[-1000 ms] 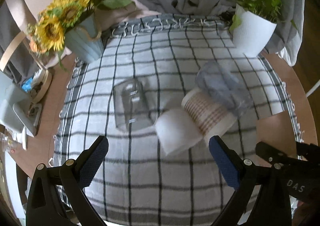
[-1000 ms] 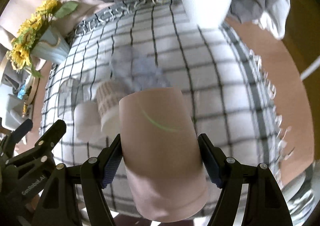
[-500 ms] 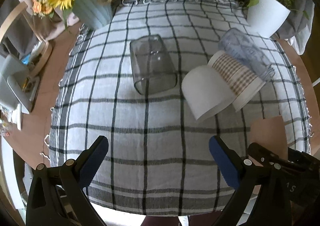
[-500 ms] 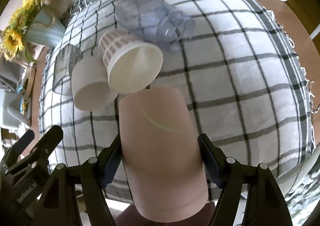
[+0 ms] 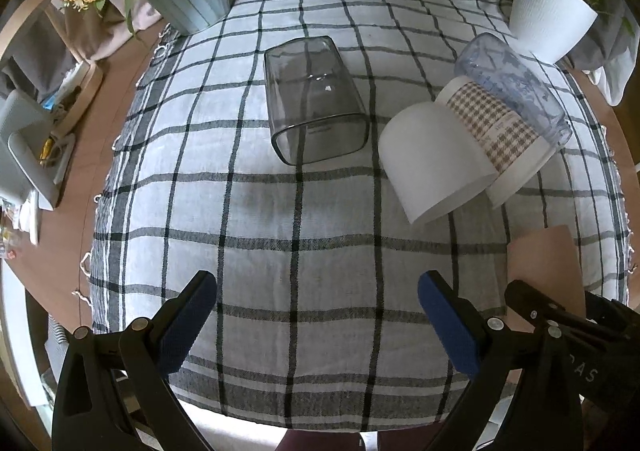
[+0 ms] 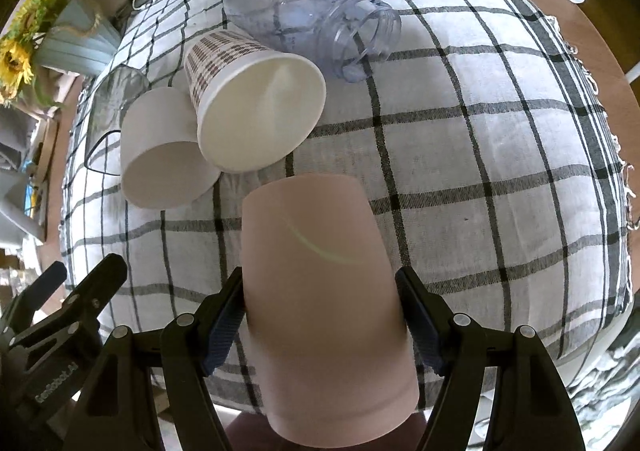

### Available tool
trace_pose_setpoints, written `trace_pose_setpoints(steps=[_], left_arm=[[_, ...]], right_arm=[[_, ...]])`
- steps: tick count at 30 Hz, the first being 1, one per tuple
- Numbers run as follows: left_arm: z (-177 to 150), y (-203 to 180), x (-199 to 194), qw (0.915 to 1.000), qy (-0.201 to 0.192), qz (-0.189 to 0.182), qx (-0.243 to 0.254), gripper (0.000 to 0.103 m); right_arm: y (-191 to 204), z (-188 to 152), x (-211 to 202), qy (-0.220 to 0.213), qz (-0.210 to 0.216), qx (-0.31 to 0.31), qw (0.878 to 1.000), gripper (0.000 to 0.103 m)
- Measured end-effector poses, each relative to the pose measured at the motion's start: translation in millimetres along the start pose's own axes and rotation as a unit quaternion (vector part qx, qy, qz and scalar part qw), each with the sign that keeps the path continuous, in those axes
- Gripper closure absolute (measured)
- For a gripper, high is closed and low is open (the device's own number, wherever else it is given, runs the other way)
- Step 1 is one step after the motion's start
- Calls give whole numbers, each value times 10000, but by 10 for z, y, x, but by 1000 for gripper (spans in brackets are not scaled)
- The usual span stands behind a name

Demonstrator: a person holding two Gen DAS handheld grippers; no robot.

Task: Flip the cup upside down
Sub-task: 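Lift the pink cup with the right gripper and rotate it upright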

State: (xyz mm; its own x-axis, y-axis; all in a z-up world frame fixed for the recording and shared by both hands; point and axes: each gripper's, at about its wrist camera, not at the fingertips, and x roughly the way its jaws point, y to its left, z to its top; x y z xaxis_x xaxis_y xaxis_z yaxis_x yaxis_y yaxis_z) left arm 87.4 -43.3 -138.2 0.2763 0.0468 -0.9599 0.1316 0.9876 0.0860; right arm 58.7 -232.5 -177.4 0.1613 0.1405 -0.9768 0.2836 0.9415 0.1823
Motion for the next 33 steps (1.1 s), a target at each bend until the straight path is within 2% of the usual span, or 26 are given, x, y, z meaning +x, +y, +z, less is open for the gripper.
trace_pose_setpoints(steps=[4, 8, 13, 17, 22, 26, 33], left_arm=[[-7, -1, -28, 10000, -27, 41, -16, 0], [-26, 55, -108, 9998, -105, 64, -138, 0], [-36, 42, -231, 9996, -120, -160, -188, 0], [-10, -170, -292, 9978, -13, -646, -114, 1], [37, -556, -314, 9938, 122, -1095, 137, 3], [86, -878, -267, 9923, 198, -1185, 315, 6], [228, -1224, -54, 9904, 533, -1244, 268, 11]], right_arm=[[-4, 10, -7, 8, -10, -26, 10000, 29], [3, 16, -76, -51, 65, -39, 10000, 22], [-36, -67, -416, -505, -7, 64, 9987, 21], [-161, -140, -737, -963, -64, 233, 9951, 21], [-480, -158, -958, -1267, -222, 532, 9903, 21], [-798, -198, -1021, -1320, -292, 819, 9874, 21], [-1241, -245, -927, -1142, -218, 1283, 9849, 21]])
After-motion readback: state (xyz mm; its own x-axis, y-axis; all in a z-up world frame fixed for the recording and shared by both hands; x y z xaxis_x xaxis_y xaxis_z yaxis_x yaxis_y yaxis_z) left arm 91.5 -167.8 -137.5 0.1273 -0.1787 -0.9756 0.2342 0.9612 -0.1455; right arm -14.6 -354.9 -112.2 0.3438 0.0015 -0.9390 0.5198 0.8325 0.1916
